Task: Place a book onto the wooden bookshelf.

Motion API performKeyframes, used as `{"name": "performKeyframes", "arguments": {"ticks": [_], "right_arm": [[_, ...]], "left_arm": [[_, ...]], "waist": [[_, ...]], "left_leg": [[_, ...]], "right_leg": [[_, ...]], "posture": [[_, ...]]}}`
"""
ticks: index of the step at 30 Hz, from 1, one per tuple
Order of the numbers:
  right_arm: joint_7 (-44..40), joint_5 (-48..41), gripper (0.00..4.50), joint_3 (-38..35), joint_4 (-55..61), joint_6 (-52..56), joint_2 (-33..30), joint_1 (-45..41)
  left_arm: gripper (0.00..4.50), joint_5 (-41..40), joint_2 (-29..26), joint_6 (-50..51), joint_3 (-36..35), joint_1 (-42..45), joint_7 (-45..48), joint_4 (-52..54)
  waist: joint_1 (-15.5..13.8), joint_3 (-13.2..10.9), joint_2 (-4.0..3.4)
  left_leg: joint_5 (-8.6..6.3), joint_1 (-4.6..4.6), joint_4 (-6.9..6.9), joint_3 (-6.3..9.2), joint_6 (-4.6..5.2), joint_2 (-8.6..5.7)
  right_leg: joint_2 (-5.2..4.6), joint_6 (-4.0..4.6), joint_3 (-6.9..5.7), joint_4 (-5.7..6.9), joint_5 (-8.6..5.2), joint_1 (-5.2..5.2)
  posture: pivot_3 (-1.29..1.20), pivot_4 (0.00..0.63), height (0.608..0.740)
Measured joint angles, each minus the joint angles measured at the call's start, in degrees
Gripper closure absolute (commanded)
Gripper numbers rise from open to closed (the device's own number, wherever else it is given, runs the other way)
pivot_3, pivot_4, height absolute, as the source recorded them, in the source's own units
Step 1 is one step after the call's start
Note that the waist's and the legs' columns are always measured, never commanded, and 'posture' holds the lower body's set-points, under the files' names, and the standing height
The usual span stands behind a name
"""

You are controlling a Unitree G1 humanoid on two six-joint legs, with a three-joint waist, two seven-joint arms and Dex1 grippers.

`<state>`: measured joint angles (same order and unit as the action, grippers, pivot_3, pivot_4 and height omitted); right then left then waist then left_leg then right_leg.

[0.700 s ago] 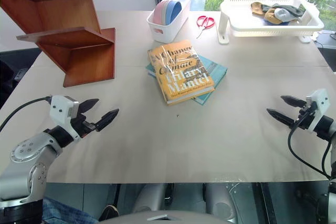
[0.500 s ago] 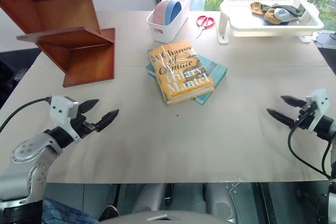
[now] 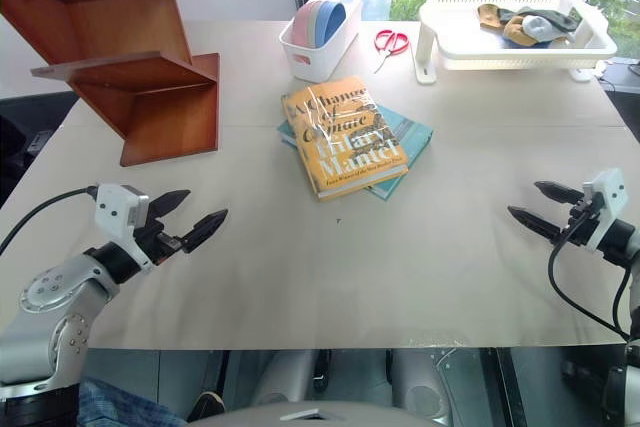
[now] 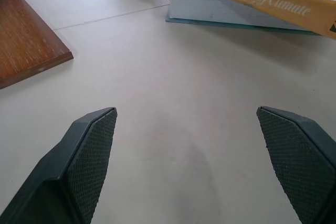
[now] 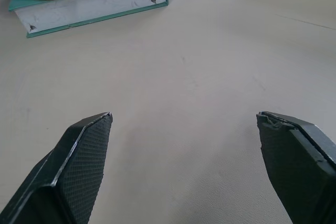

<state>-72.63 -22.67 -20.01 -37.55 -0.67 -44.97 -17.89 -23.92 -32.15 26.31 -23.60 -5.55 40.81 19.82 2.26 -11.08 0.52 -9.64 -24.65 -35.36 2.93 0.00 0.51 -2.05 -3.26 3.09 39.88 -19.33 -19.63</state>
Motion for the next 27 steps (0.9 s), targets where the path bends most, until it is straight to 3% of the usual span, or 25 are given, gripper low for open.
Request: {"name": "performKeyframes", "arguments": {"ticks": [8,16,21,27], "right_arm": [[1.91,0.66,0.00,1.31,0.07,1.25,0.05,-2.36],[5.73,0.62,0.00,6.68,2.77,9.19,6.59,-18.54],[7.81,2.57,0.00,9.97,-8.85,8.34,15.59,-33.98],[14.05,6.90,0.00,10.65,-27.88,3.95,22.96,-44.24]], "left_arm": [[0.03,-0.53,-0.38,-1.22,0.50,0.19,0.51,-0.03],[0.03,-12.01,-4.63,0.96,-1.13,1.54,7.25,3.04],[0.03,-20.67,-9.94,5.10,-4.63,3.48,10.17,4.74],[0.03,-25.79,-15.52,8.21,-14.21,-0.95,11.81,6.98]], "waist": [[0.15,0.00,0.00],[0.17,-0.02,-0.01],[0.36,-0.05,0.03],[0.11,-0.07,0.05]], "left_leg": [[0.00,0.02,0.00,-0.03,0.00,0.01],[0.00,-0.02,0.02,0.00,-0.01,0.05],[0.00,-0.04,0.09,-0.01,-0.01,0.04],[0.00,-0.10,0.29,0.02,-0.02,0.00]], "right_leg": [[0.00,0.00,0.04,0.00,0.00,-0.01],[0.03,0.01,0.02,0.00,0.00,-0.07],[0.04,0.02,0.03,-0.02,0.00,-0.13],[-0.01,0.05,0.01,-0.20,-0.01,-0.16]], "posture": [[0.00,0.150,0.740],[0.00,0.150,0.740],[0.00,0.150,0.740],[0.00,0.150,0.740]]}}
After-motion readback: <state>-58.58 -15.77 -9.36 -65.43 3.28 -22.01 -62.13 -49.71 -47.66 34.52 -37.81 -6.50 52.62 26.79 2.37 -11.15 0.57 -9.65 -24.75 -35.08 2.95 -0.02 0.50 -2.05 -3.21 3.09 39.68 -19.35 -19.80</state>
